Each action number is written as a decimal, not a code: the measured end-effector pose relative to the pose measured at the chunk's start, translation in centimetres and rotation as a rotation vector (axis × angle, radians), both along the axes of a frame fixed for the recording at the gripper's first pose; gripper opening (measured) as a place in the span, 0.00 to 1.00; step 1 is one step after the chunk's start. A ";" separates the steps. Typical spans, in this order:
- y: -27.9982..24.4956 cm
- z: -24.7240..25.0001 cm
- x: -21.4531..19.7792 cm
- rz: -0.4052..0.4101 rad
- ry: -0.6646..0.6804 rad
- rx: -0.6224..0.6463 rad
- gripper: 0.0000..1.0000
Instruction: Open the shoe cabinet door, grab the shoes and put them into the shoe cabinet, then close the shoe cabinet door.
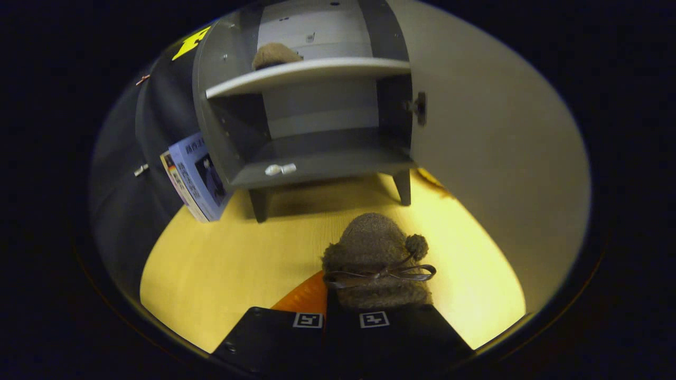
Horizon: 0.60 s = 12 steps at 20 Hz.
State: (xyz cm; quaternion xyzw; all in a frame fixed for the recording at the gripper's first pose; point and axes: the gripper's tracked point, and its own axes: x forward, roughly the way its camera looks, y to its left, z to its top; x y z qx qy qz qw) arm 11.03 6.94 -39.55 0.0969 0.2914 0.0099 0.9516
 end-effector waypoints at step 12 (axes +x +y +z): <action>-1.1 26.7 6.0 -0.030 -0.256 0.082 0.11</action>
